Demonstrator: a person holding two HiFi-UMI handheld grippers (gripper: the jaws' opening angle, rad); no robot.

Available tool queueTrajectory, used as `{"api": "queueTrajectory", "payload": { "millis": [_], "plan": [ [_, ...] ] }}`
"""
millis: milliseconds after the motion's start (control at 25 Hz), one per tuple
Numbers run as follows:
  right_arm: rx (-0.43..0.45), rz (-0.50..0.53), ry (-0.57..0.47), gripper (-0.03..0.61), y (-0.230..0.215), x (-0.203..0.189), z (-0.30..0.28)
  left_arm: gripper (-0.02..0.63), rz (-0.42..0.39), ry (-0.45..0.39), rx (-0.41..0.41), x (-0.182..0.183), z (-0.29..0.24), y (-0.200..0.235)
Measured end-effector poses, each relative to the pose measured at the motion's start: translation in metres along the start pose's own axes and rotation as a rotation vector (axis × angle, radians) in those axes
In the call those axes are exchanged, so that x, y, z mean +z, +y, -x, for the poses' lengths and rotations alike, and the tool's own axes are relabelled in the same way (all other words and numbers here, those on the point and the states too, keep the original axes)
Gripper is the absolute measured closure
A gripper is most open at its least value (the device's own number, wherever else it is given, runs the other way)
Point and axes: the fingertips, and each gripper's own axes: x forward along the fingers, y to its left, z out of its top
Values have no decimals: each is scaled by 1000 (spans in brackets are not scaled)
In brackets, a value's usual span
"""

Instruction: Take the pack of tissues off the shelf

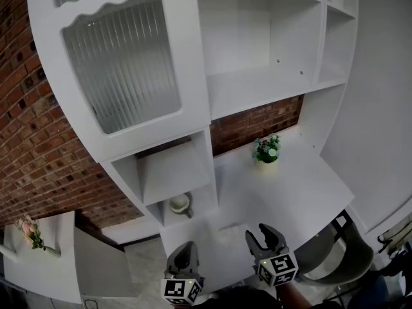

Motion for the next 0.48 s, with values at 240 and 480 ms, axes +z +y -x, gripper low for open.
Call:
{"api": "queueTrajectory", "payload": {
  "millis": [240, 480],
  "plan": [
    [-38, -10, -5, 543, -4, 0, 2, 601, -18, -9, -21, -2, -2, -1],
    [-50, 19, 14, 575, -3, -3, 3, 600, -18, -6, -25, -3, -3, -2]
  ]
}}
